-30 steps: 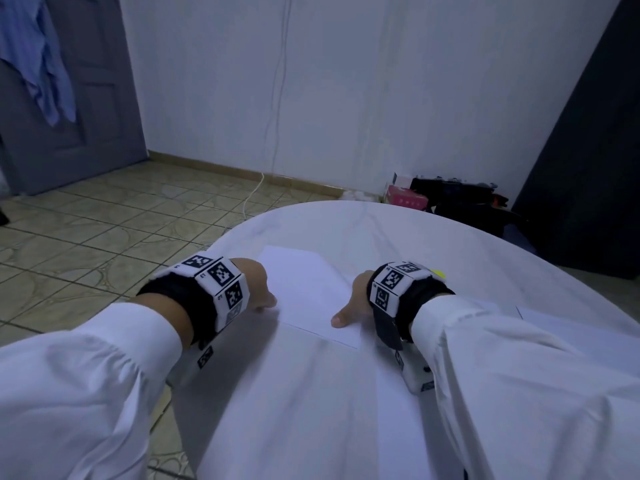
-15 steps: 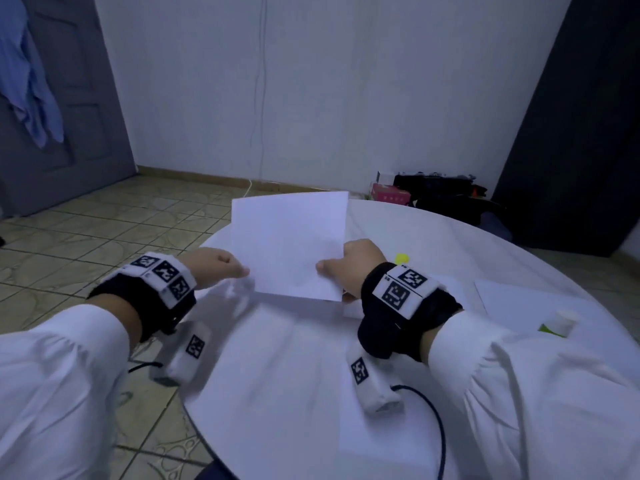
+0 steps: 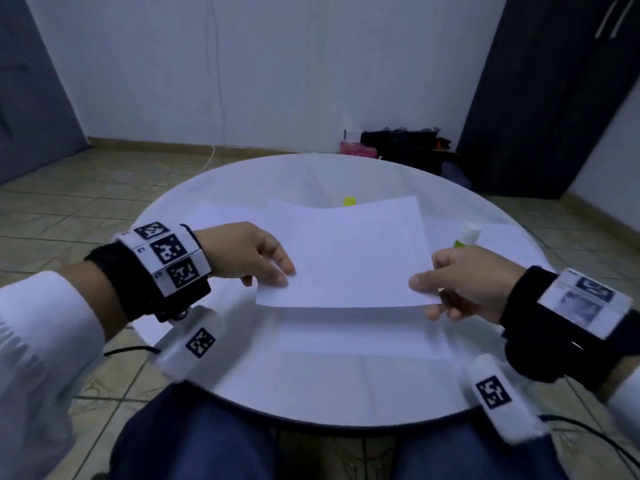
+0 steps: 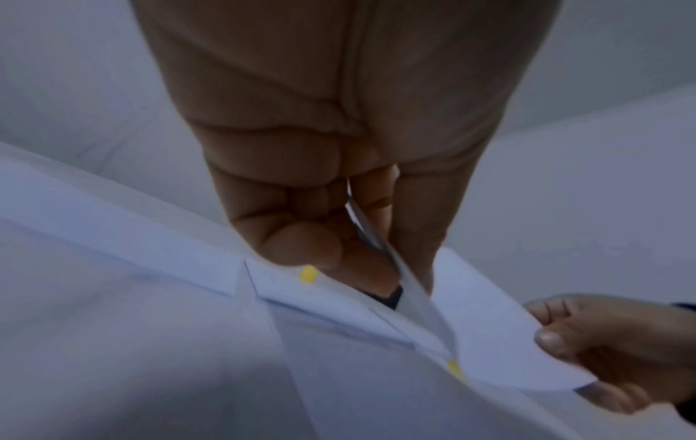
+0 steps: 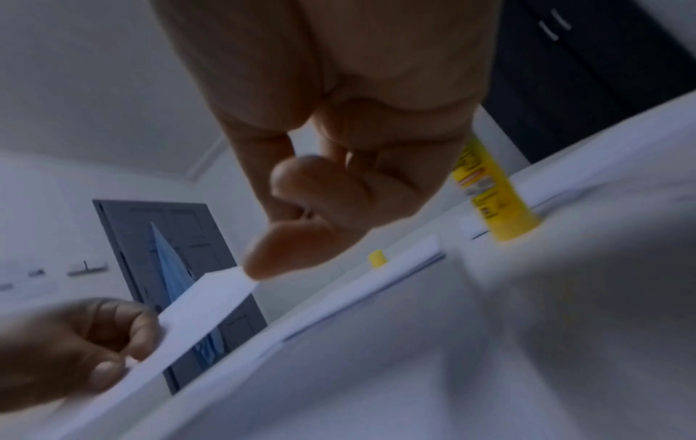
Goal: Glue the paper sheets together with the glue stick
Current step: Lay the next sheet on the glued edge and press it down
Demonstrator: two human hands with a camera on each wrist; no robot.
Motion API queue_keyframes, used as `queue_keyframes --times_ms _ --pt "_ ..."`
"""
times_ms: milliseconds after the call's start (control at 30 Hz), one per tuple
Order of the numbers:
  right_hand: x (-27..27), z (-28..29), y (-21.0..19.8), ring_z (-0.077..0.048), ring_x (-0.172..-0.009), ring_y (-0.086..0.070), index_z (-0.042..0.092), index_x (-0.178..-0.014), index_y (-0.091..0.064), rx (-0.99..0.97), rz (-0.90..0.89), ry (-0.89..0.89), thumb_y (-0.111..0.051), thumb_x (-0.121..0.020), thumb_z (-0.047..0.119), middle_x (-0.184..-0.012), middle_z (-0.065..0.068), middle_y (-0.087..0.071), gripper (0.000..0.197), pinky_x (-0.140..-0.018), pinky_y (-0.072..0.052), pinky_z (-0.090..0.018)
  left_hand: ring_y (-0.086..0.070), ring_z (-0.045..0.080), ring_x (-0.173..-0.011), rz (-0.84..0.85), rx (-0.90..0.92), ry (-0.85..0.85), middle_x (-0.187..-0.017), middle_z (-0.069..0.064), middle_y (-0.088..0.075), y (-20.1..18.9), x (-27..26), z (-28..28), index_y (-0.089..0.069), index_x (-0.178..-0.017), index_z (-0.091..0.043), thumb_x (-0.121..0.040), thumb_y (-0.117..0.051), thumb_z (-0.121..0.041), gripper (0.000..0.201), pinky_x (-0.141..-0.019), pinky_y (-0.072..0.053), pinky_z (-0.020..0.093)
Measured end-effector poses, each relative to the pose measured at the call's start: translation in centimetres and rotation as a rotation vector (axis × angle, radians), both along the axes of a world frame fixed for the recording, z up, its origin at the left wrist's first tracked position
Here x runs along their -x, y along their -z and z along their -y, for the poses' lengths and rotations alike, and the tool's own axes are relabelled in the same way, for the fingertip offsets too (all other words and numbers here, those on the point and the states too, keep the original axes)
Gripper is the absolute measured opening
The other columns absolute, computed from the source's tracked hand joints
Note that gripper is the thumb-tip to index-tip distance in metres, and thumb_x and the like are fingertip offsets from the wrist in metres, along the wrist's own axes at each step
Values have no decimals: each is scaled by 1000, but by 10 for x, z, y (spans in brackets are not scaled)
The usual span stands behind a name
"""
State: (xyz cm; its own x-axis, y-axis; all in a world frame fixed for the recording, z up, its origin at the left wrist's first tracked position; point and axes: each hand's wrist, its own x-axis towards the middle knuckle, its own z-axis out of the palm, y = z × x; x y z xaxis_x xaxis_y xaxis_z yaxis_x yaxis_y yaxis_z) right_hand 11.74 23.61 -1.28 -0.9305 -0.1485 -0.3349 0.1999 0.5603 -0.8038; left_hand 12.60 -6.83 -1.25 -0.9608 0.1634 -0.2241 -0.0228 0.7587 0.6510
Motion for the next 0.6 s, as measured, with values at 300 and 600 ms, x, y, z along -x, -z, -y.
queue_keyframes --times_ms 300,600 --pt "-11 -19 20 -15 -33 -39 11 -56 -45 -237 14 -51 -75 -78 13 -44 -11 -55 37 -39 -25 -21 -52 -2 -51 148 117 70 -56 -16 -60 34 0 -29 -66 -77 -24 -76 -79 -15 16 -51 -41 12" --pt "-5 -14 38 -15 -31 -35 9 -60 -48 -347 67 -103 -74 -79 14 -40 -7 -54 33 -37 -27 -18 -49 -7 -48 173 187 102 -52 -19 -57 39 -1 -30 -65 -76 -26 -76 -80 -19 17 -51 -37 5"
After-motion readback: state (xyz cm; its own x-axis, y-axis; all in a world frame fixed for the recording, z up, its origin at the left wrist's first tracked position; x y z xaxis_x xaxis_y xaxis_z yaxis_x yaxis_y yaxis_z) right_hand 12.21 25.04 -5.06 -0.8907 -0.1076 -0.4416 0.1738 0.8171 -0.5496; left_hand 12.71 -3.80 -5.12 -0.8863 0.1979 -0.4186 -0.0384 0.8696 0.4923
